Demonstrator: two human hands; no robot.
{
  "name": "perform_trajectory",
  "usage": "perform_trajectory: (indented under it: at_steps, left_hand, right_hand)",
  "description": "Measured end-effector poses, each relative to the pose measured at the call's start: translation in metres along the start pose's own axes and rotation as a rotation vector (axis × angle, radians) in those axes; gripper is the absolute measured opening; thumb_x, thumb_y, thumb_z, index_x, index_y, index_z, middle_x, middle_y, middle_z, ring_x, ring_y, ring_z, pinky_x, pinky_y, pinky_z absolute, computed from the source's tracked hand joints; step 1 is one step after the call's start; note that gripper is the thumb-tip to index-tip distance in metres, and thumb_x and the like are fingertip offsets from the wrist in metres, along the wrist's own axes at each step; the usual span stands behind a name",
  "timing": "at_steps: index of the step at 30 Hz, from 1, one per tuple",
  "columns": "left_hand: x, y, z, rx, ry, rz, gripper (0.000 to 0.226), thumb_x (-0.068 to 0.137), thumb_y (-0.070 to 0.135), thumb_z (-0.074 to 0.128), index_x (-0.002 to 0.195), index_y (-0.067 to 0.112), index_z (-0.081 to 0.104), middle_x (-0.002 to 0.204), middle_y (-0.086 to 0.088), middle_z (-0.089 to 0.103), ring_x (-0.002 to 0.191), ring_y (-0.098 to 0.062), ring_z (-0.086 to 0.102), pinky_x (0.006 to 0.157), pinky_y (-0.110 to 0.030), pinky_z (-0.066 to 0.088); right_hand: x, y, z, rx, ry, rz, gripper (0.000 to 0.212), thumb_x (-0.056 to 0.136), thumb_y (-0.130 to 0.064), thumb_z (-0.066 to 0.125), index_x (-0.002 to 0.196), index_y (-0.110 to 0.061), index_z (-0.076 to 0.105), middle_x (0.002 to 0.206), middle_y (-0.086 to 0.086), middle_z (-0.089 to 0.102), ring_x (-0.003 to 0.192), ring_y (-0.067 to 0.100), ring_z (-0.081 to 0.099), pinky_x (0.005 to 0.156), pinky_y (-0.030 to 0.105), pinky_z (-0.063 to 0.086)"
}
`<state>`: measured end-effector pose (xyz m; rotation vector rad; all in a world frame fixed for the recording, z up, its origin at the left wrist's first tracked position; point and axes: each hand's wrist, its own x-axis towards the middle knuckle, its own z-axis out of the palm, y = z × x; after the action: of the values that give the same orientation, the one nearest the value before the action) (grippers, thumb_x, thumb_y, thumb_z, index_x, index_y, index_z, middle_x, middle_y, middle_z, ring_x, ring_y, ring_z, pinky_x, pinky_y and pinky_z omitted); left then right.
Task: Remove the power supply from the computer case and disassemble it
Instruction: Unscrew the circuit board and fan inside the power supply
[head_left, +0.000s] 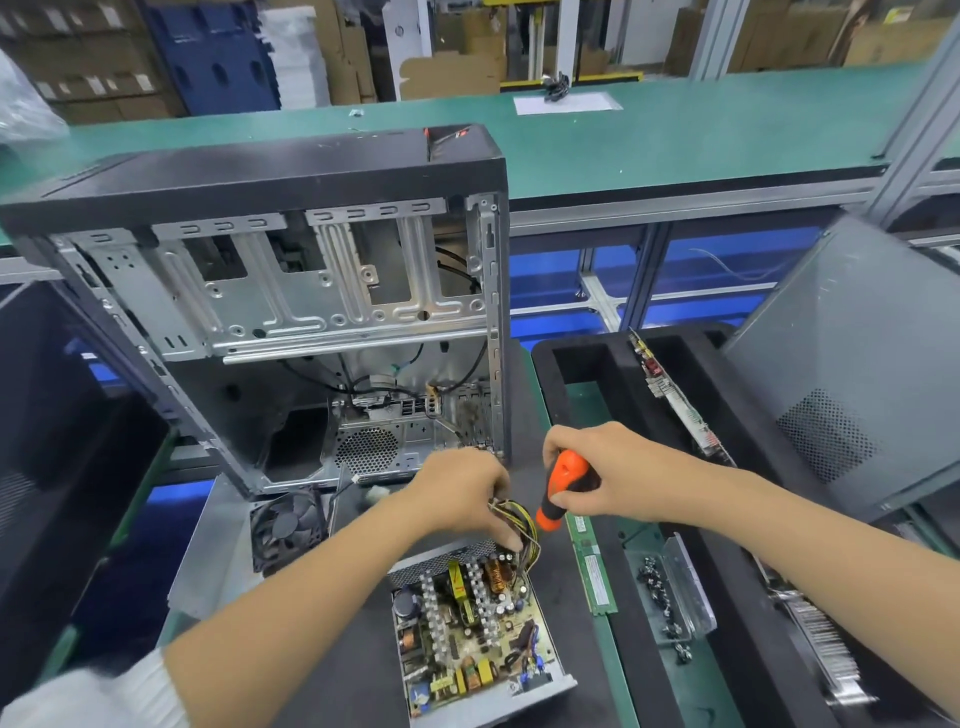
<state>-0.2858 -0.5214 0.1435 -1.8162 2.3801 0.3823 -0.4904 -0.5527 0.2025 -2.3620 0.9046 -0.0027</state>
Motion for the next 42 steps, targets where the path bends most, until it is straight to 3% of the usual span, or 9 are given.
perform_trajectory:
  at_steps: [2, 11, 16, 19, 22, 31, 36, 38, 42]
  left_hand:
    - [0.002, 0.006, -0.004, -0.019, -0.053, 0.011, 0.052, 0.065, 0.058, 0.08, 0.089, 0.015, 0.065, 0.075, 0.004, 0.058, 0.078, -0.021, 0.055, 0.054, -0.028, 0.032]
    - [-0.021, 0.017, 0.01, 0.31, 0.072, 0.178, 0.02, 0.09, 0.032, 0.061, 0.102, 0.017, 0.057, 0.104, -0.002, 0.061, 0.095, -0.029, 0.063, 0.062, -0.036, 0.036]
    - [-0.04, 0.0, 0.013, 0.337, 0.07, 0.21, 0.041, 0.092, 0.055, 0.053, 0.107, 0.017, 0.056, 0.107, 0.0, 0.055, 0.096, -0.025, 0.06, 0.062, -0.035, 0.035]
    - [-0.051, -0.009, 0.018, 0.327, 0.118, 0.23, 0.064, 0.086, 0.075, 0.034, 0.09, 0.016, 0.059, 0.089, 0.003, 0.051, 0.077, -0.021, 0.056, 0.053, -0.031, 0.027]
    - [-0.054, -0.008, 0.02, 0.29, 0.216, 0.194, 0.075, 0.09, 0.071, 0.014, 0.073, 0.015, 0.061, 0.073, 0.007, 0.039, 0.065, -0.02, 0.055, 0.047, -0.03, 0.016]
    - [-0.027, 0.021, 0.026, 0.077, 0.147, -0.324, 0.063, 0.074, 0.076, 0.045, 0.053, 0.018, 0.035, 0.053, 0.006, 0.04, 0.047, -0.014, 0.036, 0.046, -0.027, 0.022]
    - [-0.03, 0.019, 0.026, 0.086, -0.092, -0.278, 0.041, 0.072, 0.061, 0.061, 0.066, 0.022, 0.054, 0.061, 0.006, 0.051, 0.057, -0.015, 0.048, 0.048, -0.026, 0.027]
    - [-0.033, 0.013, 0.024, 0.082, -0.123, -0.232, 0.036, 0.076, 0.059, 0.061, 0.086, 0.025, 0.068, 0.074, 0.004, 0.064, 0.073, -0.02, 0.06, 0.053, -0.026, 0.034]
    - [-0.037, 0.007, 0.023, 0.033, -0.122, -0.15, 0.036, 0.081, 0.055, 0.06, 0.107, 0.031, 0.066, 0.092, 0.004, 0.07, 0.09, -0.022, 0.063, 0.062, -0.029, 0.041]
  right_hand:
    - [0.001, 0.001, 0.0, -0.003, 0.001, 0.009, 0.022, 0.085, -0.033, 0.067, 0.095, -0.03, 0.048, 0.078, -0.006, 0.064, 0.062, 0.012, 0.056, 0.063, 0.029, 0.051]
    - [0.002, -0.002, 0.001, -0.035, -0.007, 0.003, 0.022, 0.087, -0.034, 0.066, 0.098, -0.029, 0.048, 0.073, -0.007, 0.06, 0.058, 0.009, 0.052, 0.059, 0.024, 0.047]
    - [0.001, -0.004, 0.003, -0.061, -0.011, -0.002, 0.022, 0.087, -0.034, 0.066, 0.098, -0.029, 0.047, 0.074, -0.006, 0.059, 0.057, 0.009, 0.051, 0.058, 0.023, 0.046]
    - [0.001, -0.001, 0.001, -0.065, 0.002, -0.001, 0.022, 0.086, -0.034, 0.067, 0.097, -0.029, 0.048, 0.073, -0.006, 0.06, 0.054, 0.006, 0.05, 0.055, 0.021, 0.044]
    - [0.003, -0.001, 0.004, -0.039, 0.036, -0.007, 0.023, 0.083, -0.035, 0.068, 0.096, -0.029, 0.05, 0.071, -0.009, 0.059, 0.056, 0.003, 0.052, 0.055, 0.019, 0.045]
    - [0.012, -0.002, 0.026, 0.194, 0.17, 0.05, 0.027, 0.08, -0.052, 0.067, 0.078, -0.027, 0.056, 0.069, -0.007, 0.061, 0.058, 0.005, 0.052, 0.058, 0.02, 0.043]
    - [0.01, -0.001, 0.029, 0.167, 0.324, 0.075, 0.032, 0.084, -0.051, 0.063, 0.075, -0.021, 0.056, 0.065, -0.003, 0.06, 0.057, 0.01, 0.054, 0.056, 0.023, 0.044]
    - [0.009, -0.001, 0.027, 0.132, 0.371, 0.064, 0.034, 0.083, -0.052, 0.061, 0.076, -0.019, 0.057, 0.063, -0.003, 0.058, 0.058, 0.012, 0.051, 0.058, 0.029, 0.045]
    - [0.008, -0.001, 0.024, 0.079, 0.41, 0.042, 0.031, 0.082, -0.055, 0.06, 0.072, -0.026, 0.053, 0.06, -0.006, 0.056, 0.056, 0.009, 0.049, 0.053, 0.025, 0.038]
